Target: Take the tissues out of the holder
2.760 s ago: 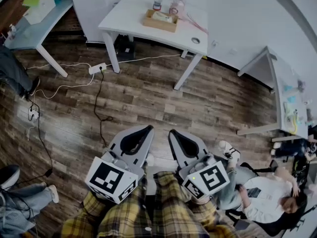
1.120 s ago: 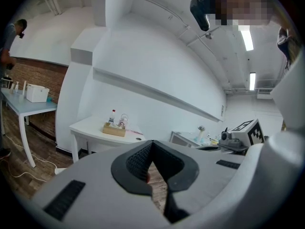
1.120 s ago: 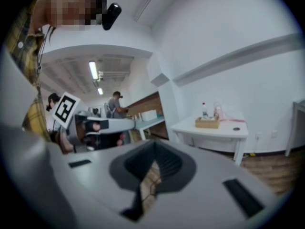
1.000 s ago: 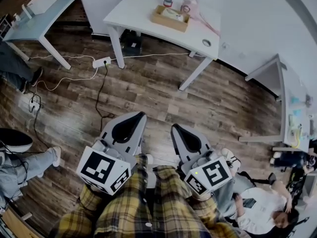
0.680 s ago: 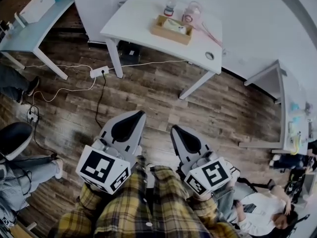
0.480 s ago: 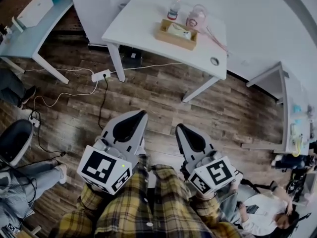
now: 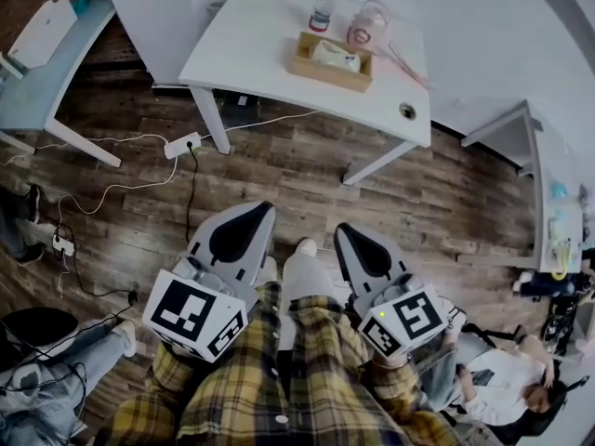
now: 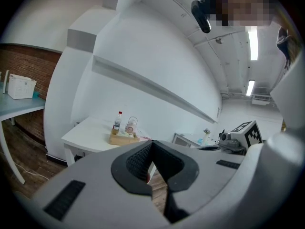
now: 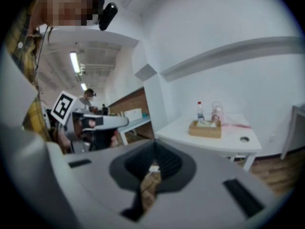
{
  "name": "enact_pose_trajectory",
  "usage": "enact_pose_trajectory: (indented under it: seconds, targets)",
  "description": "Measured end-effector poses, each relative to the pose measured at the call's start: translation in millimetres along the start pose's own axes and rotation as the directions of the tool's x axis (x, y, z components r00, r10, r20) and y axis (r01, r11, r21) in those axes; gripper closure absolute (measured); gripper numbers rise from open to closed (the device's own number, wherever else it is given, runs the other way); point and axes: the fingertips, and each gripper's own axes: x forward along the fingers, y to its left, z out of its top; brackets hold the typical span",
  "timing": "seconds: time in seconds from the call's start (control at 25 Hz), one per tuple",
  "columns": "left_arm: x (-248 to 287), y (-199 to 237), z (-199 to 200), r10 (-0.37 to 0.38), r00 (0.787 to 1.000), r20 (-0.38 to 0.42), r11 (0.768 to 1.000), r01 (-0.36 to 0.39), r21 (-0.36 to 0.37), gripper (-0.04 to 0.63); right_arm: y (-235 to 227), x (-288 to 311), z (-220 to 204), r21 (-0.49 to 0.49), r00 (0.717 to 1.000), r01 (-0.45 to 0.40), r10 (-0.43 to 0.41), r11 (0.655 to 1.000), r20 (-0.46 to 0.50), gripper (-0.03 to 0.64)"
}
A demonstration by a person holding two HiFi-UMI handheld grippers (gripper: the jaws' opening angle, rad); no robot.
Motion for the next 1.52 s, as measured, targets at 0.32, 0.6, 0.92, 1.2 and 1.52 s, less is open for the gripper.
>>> enact_pose_trajectory:
  seconds: [0.32,0.6,0.92,1.2,1.52]
  targets:
    - [47.4,21.1,9.5,0.011,1.000,-0.003,1.000,-0.011,-0.004,0.591,-41.8,31.4,13.8,0.010,1.000,-0.004,0.004,1.000,0.002,0.604]
    - [115.5,50.3,28.3,0.030,0.999,-0.015,1.000,-0.030,-0.003,0.591,-100.6,74.3,39.3,0.015,1.000,-0.016,0.016,1.000,-0.005,0.604]
    - [207.7,65.9,62.4,0.038,0.999,-0.012,0.999,-0.038,0.011,0.591,-180.3,115.0,78.8,0.018,0.999,-0.043,0.043,0.999,-0.006,0.604]
    - [256.8,75.7,79.1,0.060,0.998,0.008,0.998,-0.060,0.021,0.591,-223.0,138.2,97.9,0.004,0.997,-0.072,0.072,0.997,-0.003,0.604]
    - [290.9,94.2,87.3,0.069,0.998,-0.001,0.998,-0.069,0.009,0.591,-245.0,168.1,108.8,0.015,0.994,-0.104,0.104,0.994,-0.019,0.604]
